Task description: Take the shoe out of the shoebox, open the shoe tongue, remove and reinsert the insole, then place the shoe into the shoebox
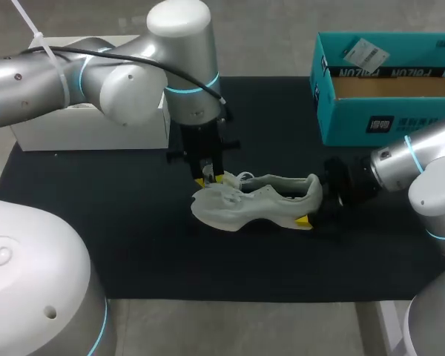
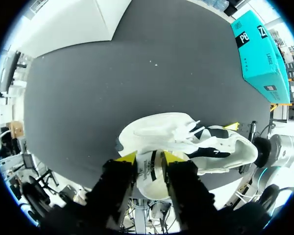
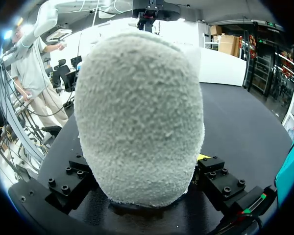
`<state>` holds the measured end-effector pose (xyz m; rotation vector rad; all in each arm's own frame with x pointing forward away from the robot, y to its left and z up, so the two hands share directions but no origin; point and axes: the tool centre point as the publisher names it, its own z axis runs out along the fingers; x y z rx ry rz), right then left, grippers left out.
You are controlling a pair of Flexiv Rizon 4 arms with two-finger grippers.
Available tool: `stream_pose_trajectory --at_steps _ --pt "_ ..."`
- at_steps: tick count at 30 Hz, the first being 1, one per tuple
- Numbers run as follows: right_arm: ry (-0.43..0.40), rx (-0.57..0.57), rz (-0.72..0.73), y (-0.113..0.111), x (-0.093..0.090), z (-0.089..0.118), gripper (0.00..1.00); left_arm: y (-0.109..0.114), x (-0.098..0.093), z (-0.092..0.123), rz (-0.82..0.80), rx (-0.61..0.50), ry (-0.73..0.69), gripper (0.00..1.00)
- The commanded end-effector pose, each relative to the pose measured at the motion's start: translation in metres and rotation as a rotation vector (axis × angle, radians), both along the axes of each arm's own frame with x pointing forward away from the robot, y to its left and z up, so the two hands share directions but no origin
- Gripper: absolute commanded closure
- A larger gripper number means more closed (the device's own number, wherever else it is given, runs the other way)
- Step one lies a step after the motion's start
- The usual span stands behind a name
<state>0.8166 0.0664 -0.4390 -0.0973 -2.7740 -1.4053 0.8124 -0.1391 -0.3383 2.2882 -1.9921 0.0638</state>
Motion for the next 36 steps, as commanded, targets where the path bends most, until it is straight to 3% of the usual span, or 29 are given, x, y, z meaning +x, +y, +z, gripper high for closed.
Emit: stream_pose_trajectory --at_steps 1,7,11,14,16,20,23,26,36 --pt "-0.001 -0.002 -0.001 0.0 0.001 -0.008 1.0 -0.006 -0.004 0.024 -0.053 -0.016 -0.033 0.0" --pt "-0.001 -0.002 -0.001 0.0 0.001 -0.008 1.0 -0.026 0.002 0.05 -0.209 -0.05 -0.074 0.0" --pt "-0.001 -0.002 -0.001 0.0 0.001 -0.008 1.0 -0.037 0.008 0.072 -0.379 -0.138 -0.085 0.0" --pt "-0.001 -0.002 -0.001 0.0 0.001 -0.008 1.0 -0.047 0.006 0.086 -0.648 -0.196 -0.047 0.0" --pt "-0.001 -0.002 -0.001 0.0 0.001 -0.008 1.0 -0.051 -0.006 0.094 -0.924 -0.253 0.03 0.0" --pt "-0.001 -0.002 -0.001 0.0 0.001 -0.008 1.0 -0.055 -0.033 0.107 -1.384 -0.151 0.152 0.0" --pt "-0.001 -0.002 -0.001 0.0 0.001 -0.008 1.0 -0.058 -0.038 0.122 -1.55 -0.094 0.167 0.0" --pt "-0.001 -0.002 -0.001 0.0 0.001 -0.008 1.0 -0.064 -0.039 0.134 -1.594 0.034 0.118 0.0" --pt "-0.001 -0.002 -0.001 0.0 0.001 -0.008 1.0 -0.064 -0.039 0.134 -1.594 0.034 0.118 0.0"
